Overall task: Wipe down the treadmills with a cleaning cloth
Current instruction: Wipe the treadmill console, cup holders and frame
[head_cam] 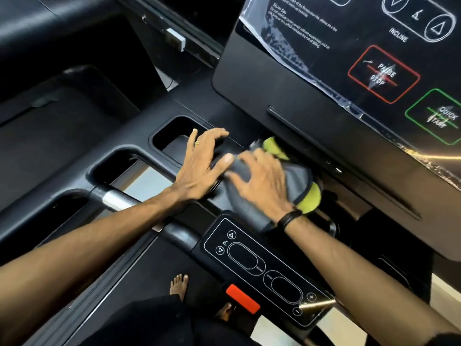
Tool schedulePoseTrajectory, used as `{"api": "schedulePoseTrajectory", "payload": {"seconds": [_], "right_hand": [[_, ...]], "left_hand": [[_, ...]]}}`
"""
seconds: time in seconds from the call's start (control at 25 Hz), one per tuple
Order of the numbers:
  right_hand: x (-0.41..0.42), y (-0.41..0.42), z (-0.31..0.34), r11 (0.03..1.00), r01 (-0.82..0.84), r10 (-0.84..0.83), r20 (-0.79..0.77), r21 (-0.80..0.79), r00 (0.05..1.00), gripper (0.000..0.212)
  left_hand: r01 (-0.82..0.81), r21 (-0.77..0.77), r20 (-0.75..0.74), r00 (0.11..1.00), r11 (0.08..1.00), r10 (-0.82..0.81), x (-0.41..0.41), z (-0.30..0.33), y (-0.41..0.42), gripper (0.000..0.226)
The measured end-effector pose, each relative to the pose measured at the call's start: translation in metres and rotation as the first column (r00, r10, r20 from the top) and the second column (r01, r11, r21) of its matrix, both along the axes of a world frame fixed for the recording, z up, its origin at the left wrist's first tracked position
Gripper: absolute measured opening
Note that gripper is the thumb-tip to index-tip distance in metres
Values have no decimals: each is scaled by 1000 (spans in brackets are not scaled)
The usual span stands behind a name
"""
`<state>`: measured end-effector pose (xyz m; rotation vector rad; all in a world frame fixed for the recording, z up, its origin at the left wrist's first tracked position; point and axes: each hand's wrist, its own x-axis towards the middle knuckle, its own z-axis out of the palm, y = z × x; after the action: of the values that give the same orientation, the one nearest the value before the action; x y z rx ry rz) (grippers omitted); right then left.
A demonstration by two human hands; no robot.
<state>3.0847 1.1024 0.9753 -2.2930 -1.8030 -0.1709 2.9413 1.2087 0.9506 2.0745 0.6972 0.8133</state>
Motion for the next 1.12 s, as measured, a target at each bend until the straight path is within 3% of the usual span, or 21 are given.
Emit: {"api": "schedulePoseTrajectory", "payload": {"seconds": [0.08, 0.12, 0.24, 0.32, 0.48, 0.64, 0.68, 0.8, 0.84, 1.0, 1.04, 1.12], "right_hand": [[10, 10, 7, 979, 202, -203, -23, -19, 979, 41], [6, 9, 6, 975, 222, -221, -44, 1, 974, 41], [-22, -20, -3, 992, -108, 115, -99, 68, 988, 39], [-9, -24, 4, 966, -260, 258, -141, 1, 956, 39], [20, 5, 20, 991, 126, -130, -125, -36, 984, 37], [-16, -28, 7, 964, -263, 263, -166, 23, 950, 35], [-11, -26, 11, 961, -277, 276, -184, 23, 943, 34], [18, -3, 19, 996, 84, -87, -146, -31, 985, 38], [19, -3, 17, 992, 120, -125, -137, -41, 983, 44], [-12, -33, 6, 963, -269, 268, -164, 20, 949, 36], [-9, -31, 9, 956, -293, 288, -202, 2, 936, 36], [5, -12, 17, 987, -157, 147, -226, -26, 963, 37]], "left_hand": [[-11, 14, -16, 1000, 1000, 12, 0, 0, -1, 63], [-18, 12, -18, 1000, 1000, 18, 1, 0, -1, 63], [-27, 21, -16, 1000, 999, 27, 4, 0, -2, 62], [-15, 50, -22, 1000, 999, 16, 4, -4, -1, 64], [-8, 146, -75, 997, 989, 19, 4, -5, 0, 75], [-51, 125, -73, 995, 991, 60, 5, -2, -3, 79], [-67, 106, -57, 996, 992, 74, 6, -2, -3, 78], [-155, 42, -23, 987, 987, 156, 6, 0, -4, 71], [-181, 34, -21, 983, 983, 182, 6, 1, -4, 69], [-222, -28, 17, 975, 975, 223, 9, 1, -4, 65], [-239, -56, 32, 970, 969, 241, 10, 0, -4, 64], [-282, -118, 75, 953, 952, 292, 11, -2, -3, 60]]}}
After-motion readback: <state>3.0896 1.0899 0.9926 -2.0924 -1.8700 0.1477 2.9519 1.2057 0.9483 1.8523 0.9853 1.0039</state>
